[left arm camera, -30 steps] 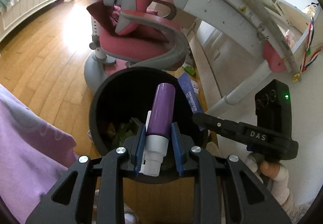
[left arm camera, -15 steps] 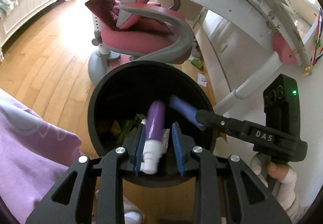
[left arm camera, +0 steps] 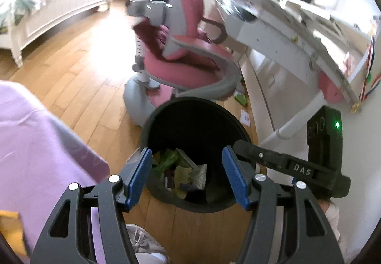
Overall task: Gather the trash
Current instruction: 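Grasp the pink hair roller with the left tool while the right tool grasps the white cap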
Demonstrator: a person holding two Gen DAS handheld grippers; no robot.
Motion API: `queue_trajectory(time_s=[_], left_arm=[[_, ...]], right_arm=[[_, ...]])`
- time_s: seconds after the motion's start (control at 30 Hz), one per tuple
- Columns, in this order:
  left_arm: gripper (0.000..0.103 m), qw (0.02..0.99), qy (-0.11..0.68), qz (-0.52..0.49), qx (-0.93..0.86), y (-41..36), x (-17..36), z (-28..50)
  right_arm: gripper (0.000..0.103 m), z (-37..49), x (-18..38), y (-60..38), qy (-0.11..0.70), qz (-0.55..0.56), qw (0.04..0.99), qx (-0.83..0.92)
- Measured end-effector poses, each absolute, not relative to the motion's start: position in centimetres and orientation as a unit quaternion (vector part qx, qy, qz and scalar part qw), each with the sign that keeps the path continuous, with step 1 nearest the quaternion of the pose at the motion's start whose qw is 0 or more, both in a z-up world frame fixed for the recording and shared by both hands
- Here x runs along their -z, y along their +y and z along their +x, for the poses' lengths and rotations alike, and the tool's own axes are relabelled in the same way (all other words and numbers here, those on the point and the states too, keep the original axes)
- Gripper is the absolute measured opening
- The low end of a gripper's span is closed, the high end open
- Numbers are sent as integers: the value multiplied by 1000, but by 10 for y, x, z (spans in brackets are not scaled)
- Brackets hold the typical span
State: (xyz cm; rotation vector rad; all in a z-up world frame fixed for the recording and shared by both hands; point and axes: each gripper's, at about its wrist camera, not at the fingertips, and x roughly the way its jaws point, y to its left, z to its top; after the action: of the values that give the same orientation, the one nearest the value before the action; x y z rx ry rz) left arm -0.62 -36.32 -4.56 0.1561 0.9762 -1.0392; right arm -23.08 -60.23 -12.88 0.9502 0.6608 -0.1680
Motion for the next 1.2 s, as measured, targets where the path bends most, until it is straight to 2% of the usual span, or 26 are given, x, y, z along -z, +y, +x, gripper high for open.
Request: queue_trajectory(time_s=[0.4, 0.77, 1.2], left_arm=[[62, 823, 425, -40, 376, -197, 13, 48], [62, 883, 406, -118, 204, -26, 18, 115], [60, 883, 432, -81, 164, 14, 50, 186]], right_arm=[[50, -166, 65, -500, 338, 349, 874, -12], [50, -81, 11, -338, 363, 181, 900, -156], [50, 29, -8, -201, 370, 0, 899, -235]])
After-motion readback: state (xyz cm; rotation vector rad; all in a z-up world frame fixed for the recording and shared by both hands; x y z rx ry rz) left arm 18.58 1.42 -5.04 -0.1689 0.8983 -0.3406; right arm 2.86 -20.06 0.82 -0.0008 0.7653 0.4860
